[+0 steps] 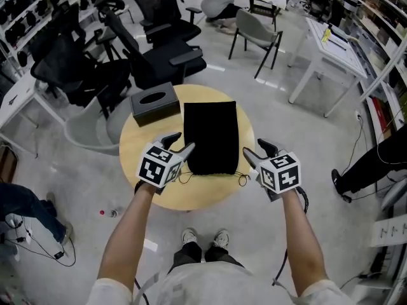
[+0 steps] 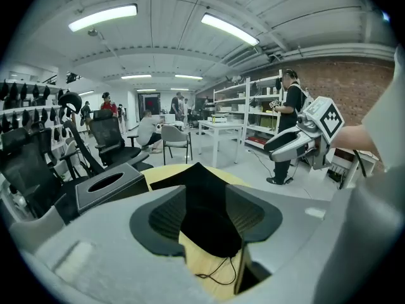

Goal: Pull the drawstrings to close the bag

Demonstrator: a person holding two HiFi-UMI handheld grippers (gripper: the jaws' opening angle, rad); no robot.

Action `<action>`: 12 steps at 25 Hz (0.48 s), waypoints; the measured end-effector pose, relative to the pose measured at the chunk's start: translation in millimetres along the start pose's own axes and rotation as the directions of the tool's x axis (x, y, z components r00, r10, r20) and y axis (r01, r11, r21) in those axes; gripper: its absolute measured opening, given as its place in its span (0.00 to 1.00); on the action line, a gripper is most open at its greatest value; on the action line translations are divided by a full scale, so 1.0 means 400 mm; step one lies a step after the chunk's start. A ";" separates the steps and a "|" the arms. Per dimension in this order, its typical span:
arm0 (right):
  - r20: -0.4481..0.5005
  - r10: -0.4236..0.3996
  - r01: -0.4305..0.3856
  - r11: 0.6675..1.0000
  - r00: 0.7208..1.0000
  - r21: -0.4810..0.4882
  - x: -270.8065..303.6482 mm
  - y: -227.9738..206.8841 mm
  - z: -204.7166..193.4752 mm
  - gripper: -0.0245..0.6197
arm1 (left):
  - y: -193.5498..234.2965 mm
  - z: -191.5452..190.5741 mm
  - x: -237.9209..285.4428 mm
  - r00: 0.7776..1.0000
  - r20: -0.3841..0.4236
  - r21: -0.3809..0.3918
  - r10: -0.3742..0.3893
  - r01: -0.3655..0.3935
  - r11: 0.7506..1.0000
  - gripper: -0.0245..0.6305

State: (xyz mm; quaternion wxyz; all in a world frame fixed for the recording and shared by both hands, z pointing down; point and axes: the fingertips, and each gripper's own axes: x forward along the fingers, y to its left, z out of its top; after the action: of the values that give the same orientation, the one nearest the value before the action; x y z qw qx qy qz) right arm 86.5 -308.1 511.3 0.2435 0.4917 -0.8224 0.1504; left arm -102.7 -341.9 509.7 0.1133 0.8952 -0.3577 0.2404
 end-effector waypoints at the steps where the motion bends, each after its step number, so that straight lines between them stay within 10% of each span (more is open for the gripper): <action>1: -0.009 0.003 -0.003 1.000 1.000 -0.004 0.004 0.000 -0.009 0.40 | -0.005 -0.011 0.006 1.000 -0.014 0.006 -0.012 0.012 1.000 0.35; 12: -0.102 0.052 -0.055 0.998 0.993 -0.027 0.044 0.018 -0.101 0.38 | -0.050 -0.159 0.047 0.978 -0.188 0.052 -0.094 0.106 0.993 0.35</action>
State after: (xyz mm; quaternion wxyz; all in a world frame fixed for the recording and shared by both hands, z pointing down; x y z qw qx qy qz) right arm 83.3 -297.8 554.6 0.2879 0.4577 -0.8240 0.1691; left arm -99.0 -314.8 573.2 0.1302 0.8889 -0.2926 0.3276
